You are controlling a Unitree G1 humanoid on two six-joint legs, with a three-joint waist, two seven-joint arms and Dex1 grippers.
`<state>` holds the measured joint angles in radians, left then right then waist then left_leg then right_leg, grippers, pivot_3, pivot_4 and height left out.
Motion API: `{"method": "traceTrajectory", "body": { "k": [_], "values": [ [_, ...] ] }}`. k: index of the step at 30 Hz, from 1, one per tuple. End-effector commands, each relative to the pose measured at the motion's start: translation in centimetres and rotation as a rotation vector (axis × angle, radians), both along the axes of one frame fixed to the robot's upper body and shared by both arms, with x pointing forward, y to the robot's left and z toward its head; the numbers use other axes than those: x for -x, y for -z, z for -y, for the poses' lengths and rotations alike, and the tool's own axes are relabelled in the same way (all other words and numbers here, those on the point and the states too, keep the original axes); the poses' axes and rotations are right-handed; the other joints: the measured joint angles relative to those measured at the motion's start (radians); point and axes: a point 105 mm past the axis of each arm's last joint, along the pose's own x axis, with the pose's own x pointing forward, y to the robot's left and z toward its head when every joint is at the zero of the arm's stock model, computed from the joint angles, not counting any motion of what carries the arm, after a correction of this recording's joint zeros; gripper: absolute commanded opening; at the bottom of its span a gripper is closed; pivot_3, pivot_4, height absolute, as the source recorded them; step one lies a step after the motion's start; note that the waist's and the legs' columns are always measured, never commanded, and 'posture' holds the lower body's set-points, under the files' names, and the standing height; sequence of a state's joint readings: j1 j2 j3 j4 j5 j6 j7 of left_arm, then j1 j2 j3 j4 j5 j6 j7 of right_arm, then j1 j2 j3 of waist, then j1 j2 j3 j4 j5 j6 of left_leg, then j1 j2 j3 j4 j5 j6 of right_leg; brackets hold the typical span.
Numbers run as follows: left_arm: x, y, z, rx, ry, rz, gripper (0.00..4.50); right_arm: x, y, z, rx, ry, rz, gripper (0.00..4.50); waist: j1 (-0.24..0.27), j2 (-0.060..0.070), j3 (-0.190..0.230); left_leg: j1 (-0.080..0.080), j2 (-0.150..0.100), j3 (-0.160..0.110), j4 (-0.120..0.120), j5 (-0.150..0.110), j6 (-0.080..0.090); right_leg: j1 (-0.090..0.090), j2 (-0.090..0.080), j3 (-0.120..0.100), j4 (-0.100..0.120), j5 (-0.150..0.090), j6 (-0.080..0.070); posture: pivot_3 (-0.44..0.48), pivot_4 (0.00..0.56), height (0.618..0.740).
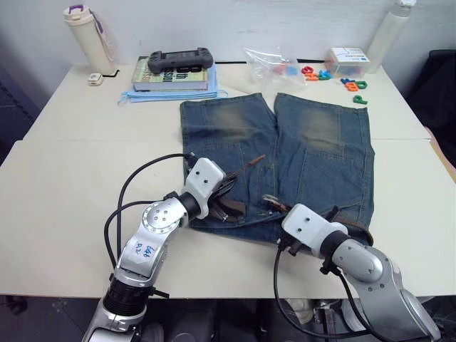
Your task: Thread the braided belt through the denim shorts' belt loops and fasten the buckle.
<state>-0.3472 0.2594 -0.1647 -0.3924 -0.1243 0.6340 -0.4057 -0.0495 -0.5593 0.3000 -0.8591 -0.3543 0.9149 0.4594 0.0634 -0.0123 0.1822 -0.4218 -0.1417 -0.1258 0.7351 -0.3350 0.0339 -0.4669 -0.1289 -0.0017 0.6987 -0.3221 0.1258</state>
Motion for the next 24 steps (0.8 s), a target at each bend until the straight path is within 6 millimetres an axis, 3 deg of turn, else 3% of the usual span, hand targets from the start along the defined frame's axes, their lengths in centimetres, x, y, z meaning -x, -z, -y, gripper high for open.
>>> {"method": "traceTrajectory", "body": {
  "k": [1, 10, 24],
  "values": [
    [0.6, -0.7, 0.4, 0.021, 0.039, -0.034, 0.00, 0.1, -2.7, 0.9, -0.098, 0.142, 0.129, 0.04, -0.001, 0.000, 0.000, 0.000, 0.000, 0.000, 0.000, 0.000, 0.000, 0.000, 0.000, 0.000, 0.000, 0.000, 0.000, 0.000, 0.150, 0.659],
    [1.8, 2.4, 1.6, -0.113, 0.131, -0.212, 0.00, -0.3, -3.8, 0.9, -0.297, 0.320, 0.183, 0.04, -0.013, 0.000, -0.001, 0.000, -0.002, 0.001, 0.000, 0.000, 0.000, -0.004, 0.000, 0.003, 0.005, 0.000, 0.000, 0.000, 0.150, 0.659],
    [0.6, 1.8, 2.9, -0.073, 0.117, -0.220, 0.00, 0.1, -3.7, -0.9, -0.258, 0.223, 0.181, 0.04, -0.028, 0.000, -0.001, -0.003, -0.002, 0.006, 0.000, 0.002, -0.003, -0.012, 0.000, 0.008, 0.014, -0.001, -0.002, 0.000, 0.150, 0.659]
  ]
}}
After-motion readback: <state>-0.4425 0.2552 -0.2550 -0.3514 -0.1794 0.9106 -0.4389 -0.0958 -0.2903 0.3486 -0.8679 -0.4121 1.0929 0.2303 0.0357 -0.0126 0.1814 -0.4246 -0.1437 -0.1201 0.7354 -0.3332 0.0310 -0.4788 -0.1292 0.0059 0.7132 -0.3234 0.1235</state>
